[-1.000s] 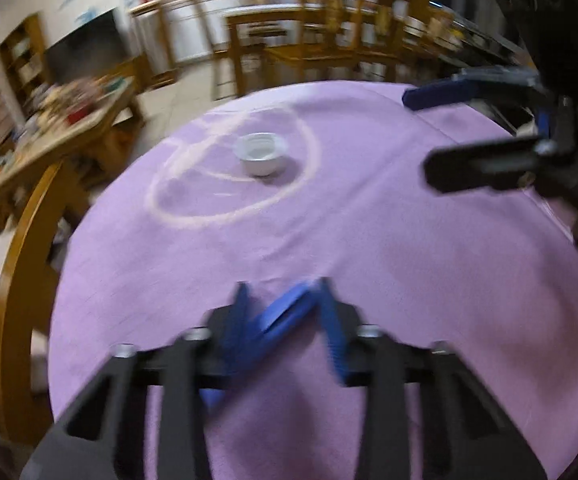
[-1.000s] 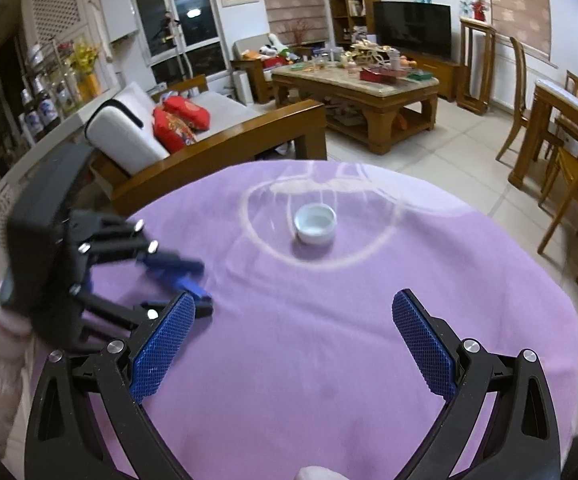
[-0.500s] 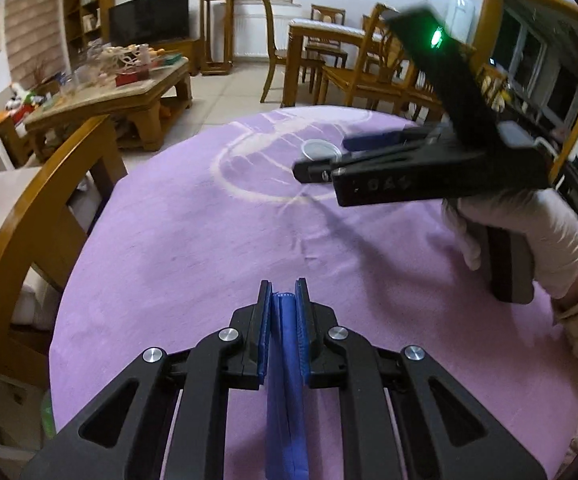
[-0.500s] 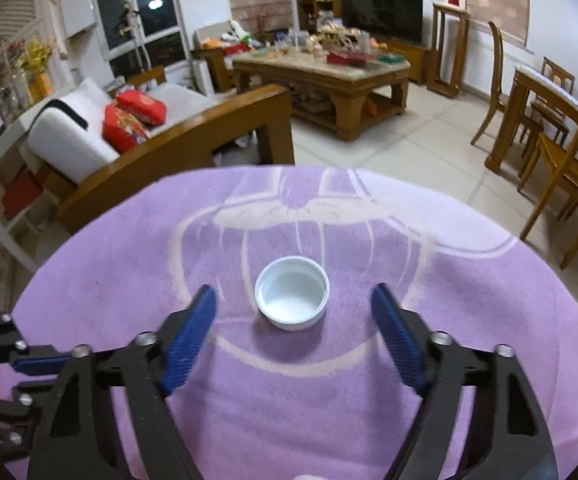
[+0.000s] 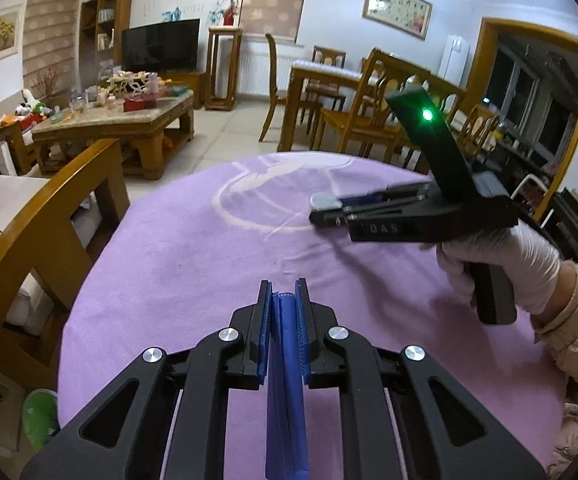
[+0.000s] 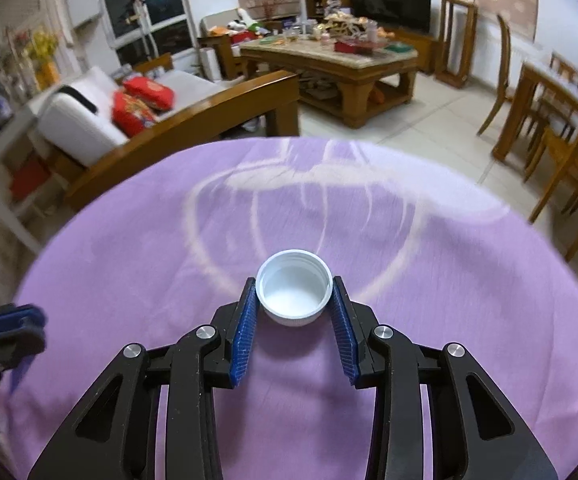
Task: Collect trash
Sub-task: 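Carry the blue strip and white cap over the black bin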
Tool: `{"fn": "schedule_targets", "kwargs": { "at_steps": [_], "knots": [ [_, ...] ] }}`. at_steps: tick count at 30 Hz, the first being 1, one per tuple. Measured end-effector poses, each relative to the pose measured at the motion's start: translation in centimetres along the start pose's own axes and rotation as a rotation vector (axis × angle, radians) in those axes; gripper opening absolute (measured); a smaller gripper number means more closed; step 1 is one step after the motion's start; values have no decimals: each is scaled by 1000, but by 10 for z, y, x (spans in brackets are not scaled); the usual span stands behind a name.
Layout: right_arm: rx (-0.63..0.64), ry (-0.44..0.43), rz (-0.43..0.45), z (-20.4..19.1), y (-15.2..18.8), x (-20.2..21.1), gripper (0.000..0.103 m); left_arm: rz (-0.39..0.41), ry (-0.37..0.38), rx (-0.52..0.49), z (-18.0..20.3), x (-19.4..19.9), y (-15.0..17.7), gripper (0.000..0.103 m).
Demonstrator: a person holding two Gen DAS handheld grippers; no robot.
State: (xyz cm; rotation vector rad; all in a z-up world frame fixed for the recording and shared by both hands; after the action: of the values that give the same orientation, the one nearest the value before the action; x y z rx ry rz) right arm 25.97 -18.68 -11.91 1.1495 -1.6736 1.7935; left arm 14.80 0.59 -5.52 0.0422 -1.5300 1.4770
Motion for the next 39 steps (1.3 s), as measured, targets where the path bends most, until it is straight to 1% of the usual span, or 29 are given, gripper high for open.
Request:
{"fn": "schedule_targets", "kwargs": {
  "at_steps": [4, 7, 9, 10, 13, 15, 19, 22, 27, 28, 32, 34, 37, 39],
  "knots": [
    [-66, -99, 32, 5, 22, 32, 36, 38, 52, -4, 22, 5, -5, 13],
    [-125, -176, 99, 12, 42, 74, 36, 52, 77, -16, 44, 5, -7, 13],
    [-153, -200, 141, 17, 53, 97, 36, 63, 94, -30, 65, 4, -8, 13],
    [-178, -218, 174, 24, 63, 116, 36, 71, 103, -35, 74, 3, -9, 13],
    [-238, -238, 229, 40, 85, 148, 36, 99, 160, -41, 108, -1, -13, 13],
    [-291, -244, 269, 60, 105, 172, 36, 111, 190, -47, 128, -4, -14, 13],
    [-379, -215, 352, 104, 143, 219, 36, 123, 244, -66, 167, -14, -18, 13],
    [-430, -157, 417, 132, 172, 253, 36, 121, 290, -81, 199, -26, -21, 13],
    [-553, -53, 531, 196, 226, 314, 36, 105, 371, -127, 265, -50, -26, 13],
    [-569, -38, 544, 204, 233, 321, 36, 103, 387, -136, 277, -54, -27, 13],
    [-657, 62, 611, 258, 277, 361, 36, 88, 454, -167, 332, -79, -29, 13],
    [-691, 94, 638, 280, 296, 376, 36, 71, 487, -187, 360, -92, -31, 13],
    [-744, 112, 686, 314, 322, 396, 36, 52, 510, -230, 391, -106, -32, 13],
    [-764, 123, 700, 333, 338, 402, 36, 42, 518, -267, 415, -116, -33, 13]
  ]
}}
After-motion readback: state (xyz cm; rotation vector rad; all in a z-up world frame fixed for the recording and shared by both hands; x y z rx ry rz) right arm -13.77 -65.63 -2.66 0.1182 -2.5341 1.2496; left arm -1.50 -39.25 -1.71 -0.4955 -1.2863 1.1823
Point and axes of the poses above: each gripper's, at about its wrist camera, not at the fingertips, and x roughly against the way its jaws point, z to its right, y to its underside, the point moved 6 cm from there along -x, roughly the way its jaws point, and after that the axes turned 6 degrees about y, right-handed, at the moved point
